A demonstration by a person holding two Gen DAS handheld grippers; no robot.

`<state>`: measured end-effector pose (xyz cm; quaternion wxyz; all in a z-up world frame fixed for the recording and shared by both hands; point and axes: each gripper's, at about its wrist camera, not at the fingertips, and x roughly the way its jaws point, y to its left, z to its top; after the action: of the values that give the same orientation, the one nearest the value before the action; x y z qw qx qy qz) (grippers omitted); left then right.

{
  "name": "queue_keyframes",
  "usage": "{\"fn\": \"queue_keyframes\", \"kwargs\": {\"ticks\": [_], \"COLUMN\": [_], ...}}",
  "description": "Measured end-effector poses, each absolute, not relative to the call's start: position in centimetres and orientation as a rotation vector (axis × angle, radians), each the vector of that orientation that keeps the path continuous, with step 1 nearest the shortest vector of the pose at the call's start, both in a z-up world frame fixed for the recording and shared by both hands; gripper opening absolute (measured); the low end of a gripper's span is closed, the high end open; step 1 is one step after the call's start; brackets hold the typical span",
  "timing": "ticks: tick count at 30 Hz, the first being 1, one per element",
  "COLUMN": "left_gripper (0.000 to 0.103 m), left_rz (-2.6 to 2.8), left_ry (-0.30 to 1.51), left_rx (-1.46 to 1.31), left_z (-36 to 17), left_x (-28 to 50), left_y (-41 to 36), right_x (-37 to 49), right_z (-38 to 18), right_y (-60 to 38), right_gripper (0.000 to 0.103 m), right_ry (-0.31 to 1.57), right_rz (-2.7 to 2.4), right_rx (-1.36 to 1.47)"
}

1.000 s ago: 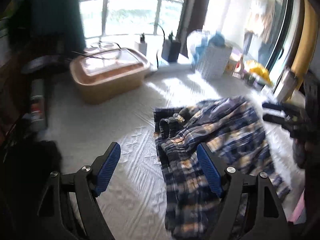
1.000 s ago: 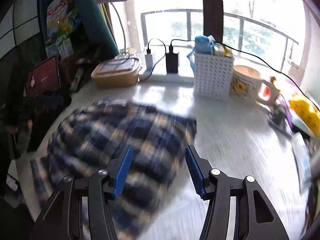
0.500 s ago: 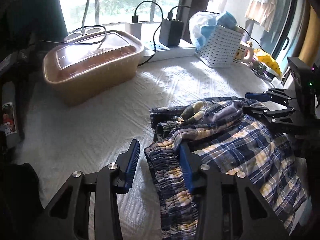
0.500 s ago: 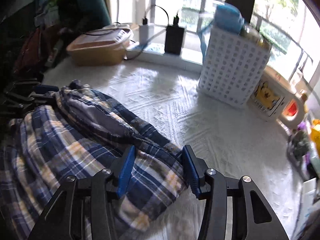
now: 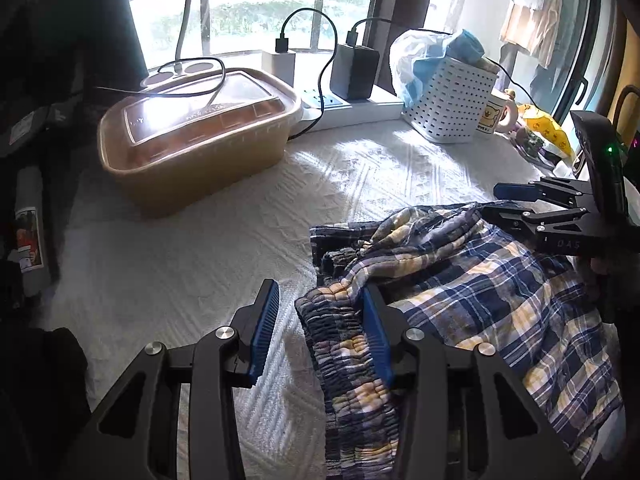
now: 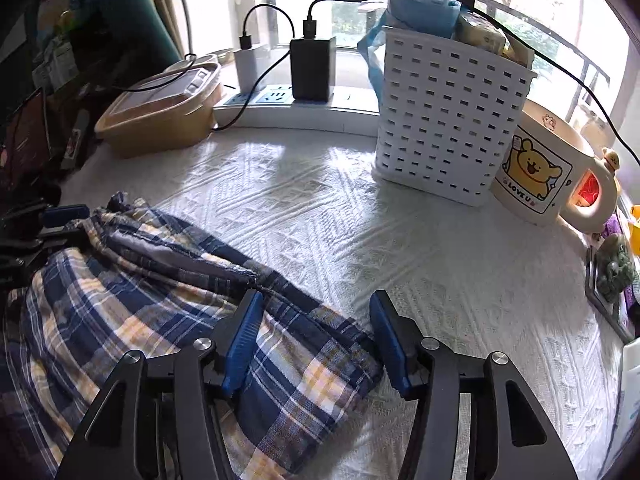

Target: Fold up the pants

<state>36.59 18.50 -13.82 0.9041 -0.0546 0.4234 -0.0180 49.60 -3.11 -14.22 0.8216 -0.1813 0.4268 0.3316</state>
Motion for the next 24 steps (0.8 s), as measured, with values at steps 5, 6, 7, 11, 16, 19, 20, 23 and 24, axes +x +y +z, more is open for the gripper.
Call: {"fn": "queue_keyframes", "kwargs": {"ticks": [5, 6, 7, 11, 16, 19, 20, 23, 24], "left_gripper": [0.043, 0.043, 0.043, 0.045, 0.057, 0.059, 0.06, 0.063, 0.064], "left_rz": [-0.036, -0.041, -0.041, -0.029, -0.027, -0.041, -0.049, -0.062, -0.066], "left_ry": [0.895, 0.885, 0.861, 0.822, 0.841, 0.857, 0.862, 0.885, 0.894], "left_rx": [-0.174, -0.182, -0.178, -0.165, -0.176, -0.18, -0.182, -0.195, -0.203], "left_z": [-13.0, -12.4, -11.5, -9.7, -9.8, -10.3, -10.5, -11.1, -11.4], "left_x": [36.4, 36.1, 35.5, 33.7, 31.3, 28.8, 28.1, 25.8, 25.3], "left_y": [19.0, 19.0, 19.0, 19.1, 18.6, 17.4, 17.1, 16.1, 15.9], "right_x": [50.0, 49.9, 49.6, 48.2, 46.4, 44.7, 43.9, 41.7, 41.0], "right_z": [-14.2, -13.9, -13.6, -11.8, -10.0, -9.1, -8.9, -8.7, -8.7], "right_y": [-2.6, -2.5, -2.4, -3.2, -4.6, -5.9, -6.4, -7.9, -8.5], "right_gripper": [0.058, 0.058, 0.058, 0.061, 0.068, 0.072, 0.072, 0.073, 0.073], "right_ry": [0.915, 0.912, 0.901, 0.859, 0.836, 0.829, 0.827, 0.833, 0.836], "right_rz": [0.682, 0.673, 0.665, 0.643, 0.628, 0.628, 0.626, 0.625, 0.622], "right_rx": [-0.368, -0.366, -0.368, -0.368, -0.355, -0.328, -0.316, -0.279, -0.272]}}
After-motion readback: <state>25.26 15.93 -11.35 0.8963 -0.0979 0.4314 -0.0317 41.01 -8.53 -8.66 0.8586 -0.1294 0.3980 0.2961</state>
